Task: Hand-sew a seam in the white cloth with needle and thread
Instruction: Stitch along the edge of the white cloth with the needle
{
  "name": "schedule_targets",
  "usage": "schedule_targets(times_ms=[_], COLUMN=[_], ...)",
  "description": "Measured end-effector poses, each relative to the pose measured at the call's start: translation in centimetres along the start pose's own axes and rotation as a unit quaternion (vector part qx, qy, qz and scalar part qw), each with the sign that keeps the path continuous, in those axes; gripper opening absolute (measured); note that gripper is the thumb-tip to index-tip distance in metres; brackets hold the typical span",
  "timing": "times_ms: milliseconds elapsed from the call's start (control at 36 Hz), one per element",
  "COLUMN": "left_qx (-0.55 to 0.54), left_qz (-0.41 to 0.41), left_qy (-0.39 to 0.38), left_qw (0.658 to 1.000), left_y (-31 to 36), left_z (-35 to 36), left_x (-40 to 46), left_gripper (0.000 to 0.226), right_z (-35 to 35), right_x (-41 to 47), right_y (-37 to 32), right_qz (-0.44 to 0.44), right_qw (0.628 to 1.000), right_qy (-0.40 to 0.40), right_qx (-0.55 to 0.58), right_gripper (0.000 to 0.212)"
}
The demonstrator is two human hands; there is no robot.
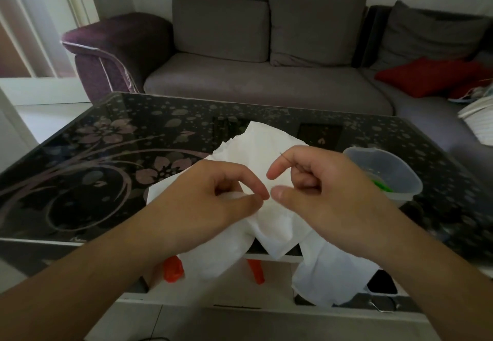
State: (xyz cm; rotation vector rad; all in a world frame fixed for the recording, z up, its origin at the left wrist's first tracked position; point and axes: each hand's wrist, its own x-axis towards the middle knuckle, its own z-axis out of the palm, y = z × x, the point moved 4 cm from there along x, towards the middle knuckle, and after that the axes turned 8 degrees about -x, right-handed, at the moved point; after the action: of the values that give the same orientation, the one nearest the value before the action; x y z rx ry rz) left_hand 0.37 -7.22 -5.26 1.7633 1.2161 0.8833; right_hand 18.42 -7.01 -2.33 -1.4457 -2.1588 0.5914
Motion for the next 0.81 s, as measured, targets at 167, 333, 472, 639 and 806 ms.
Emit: schedule_targets(times_ms=[167,333,472,639,806], left_qx=[0.019,0.038,0.035,0.028,0.025], left_qz=[-0.006,-0.014,-0.015,-0.017,-0.015], left_qy=[0.007,0.017,0.025,0.033,0.033], left_qw=[1.0,0.999,0.999,0.999,0.999], left_y=[-0.6,0.0,0.2,0.2,0.2], left_z=[0.0,0.1,0.1,-0.2,-0.3], left_x=[0.0,0.0,-0.1,-0.2,-0.2], left_gripper=[0.009,0.007,0.006,0.007,0.007], right_z=[0.4,-0.4,-1.1,-1.4,-1.6], right_x=[-0.1,-0.1,-0.4,-0.2,0.0], right_y=[0.1,0.2,0.7,1.3,1.9], right_qz=[0.037,0.04,0.05,0.056,0.078], right_qw=[0.991,0.991,0.992,0.986,0.983], right_qy=[-0.031,0.001,0.066,0.124,0.138], right_qx=[-0.125,-0.129,-0.095,-0.092,-0.095], right_gripper=[0.005,0.015,0.02,0.024,0.021])
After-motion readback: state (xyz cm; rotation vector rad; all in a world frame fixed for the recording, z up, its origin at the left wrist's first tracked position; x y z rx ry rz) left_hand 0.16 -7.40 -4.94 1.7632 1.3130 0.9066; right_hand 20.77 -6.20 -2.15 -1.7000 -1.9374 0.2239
